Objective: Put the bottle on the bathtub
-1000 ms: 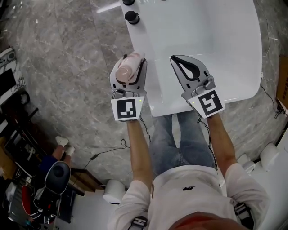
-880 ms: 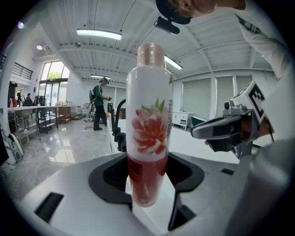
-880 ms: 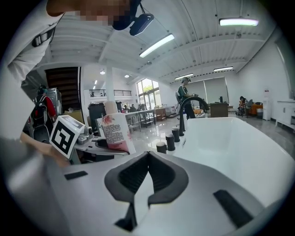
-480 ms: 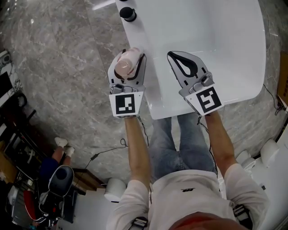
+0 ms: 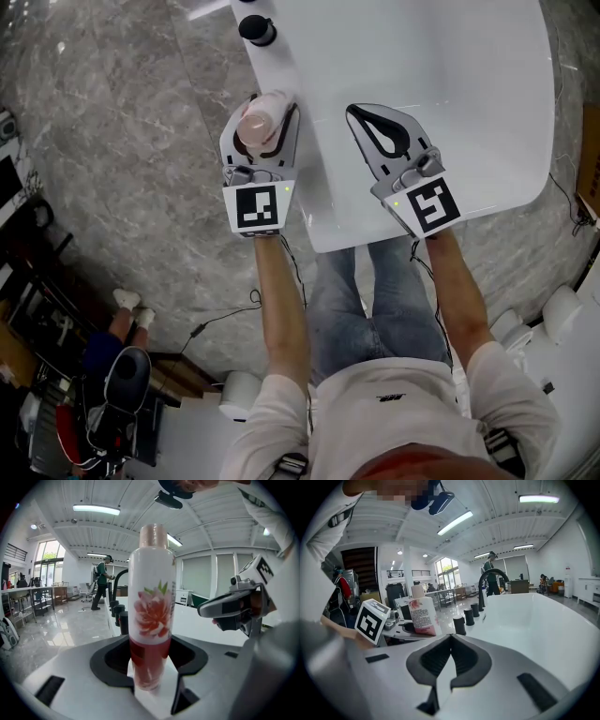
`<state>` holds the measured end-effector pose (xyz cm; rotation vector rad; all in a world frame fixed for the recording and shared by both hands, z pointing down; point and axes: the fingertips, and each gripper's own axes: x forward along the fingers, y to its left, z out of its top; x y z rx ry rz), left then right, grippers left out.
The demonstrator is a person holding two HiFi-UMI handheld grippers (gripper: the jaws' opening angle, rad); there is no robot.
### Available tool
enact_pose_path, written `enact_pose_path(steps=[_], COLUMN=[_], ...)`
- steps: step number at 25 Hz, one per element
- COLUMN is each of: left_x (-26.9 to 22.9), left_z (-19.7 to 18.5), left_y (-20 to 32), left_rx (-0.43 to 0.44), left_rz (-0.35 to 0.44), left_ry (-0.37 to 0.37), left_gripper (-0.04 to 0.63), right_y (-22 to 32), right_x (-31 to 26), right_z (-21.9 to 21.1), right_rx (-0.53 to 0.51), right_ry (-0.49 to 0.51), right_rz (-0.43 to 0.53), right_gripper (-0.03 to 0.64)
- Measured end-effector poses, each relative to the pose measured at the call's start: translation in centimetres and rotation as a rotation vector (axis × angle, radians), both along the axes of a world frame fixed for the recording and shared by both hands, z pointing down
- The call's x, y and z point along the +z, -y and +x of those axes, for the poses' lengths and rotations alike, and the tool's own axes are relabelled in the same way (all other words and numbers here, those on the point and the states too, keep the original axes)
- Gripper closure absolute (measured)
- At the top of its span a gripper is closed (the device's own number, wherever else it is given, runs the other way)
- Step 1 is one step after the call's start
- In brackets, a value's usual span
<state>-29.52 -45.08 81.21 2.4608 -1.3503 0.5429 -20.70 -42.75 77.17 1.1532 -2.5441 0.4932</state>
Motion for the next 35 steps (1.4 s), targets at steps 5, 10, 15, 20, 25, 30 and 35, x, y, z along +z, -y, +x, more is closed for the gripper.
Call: enact_pose_path(steps=[5,10,15,20,25,30,35], left_x=[0.9,0.8,1.0,1.1,0.6,-0.5,-3.1], left_z=[0.3,0.6,0.7,0.5,0.0,-0.6,-1.0], left_y=[0.5,0.6,0.4,0.0,-0.8,-2.0,-3.7], left_rx=[0.002,0.003,-0.002,-0.017,-0.036,-0.061,-0.091], left_rz=[-0.005,0.014,0.016,0.000,0.002,0.004,0.009], left_ry=[0.005,0.001,0.009,0.028,0.025,0.022,0.003], left_gripper=[0.360,0.357,0.356,0.316,0.307,0.307,0.307], right_y=[0.1,0.1,-0.2,-0.5,-0.7,-1.3,-2.3], right_x=[0.5,0.5,0.4,0.0,-0.6,-1.6,-2.9], right_z=[0.1,0.4,0.6,0.6,0.5,0.6,1.1], right_rx=[0.000,0.005,0.005,0.002,0.000,-0.006,-0.023], right_ry=[0.001,0.002,0.004,0.004,0.006,0.008,-0.033], right_rz=[-0.002,-0.008,-0.007,-0.004,0.005,0.018,0.022], right_gripper=[0.623,0.623,0.622,0.623,0.623,0.622,0.623])
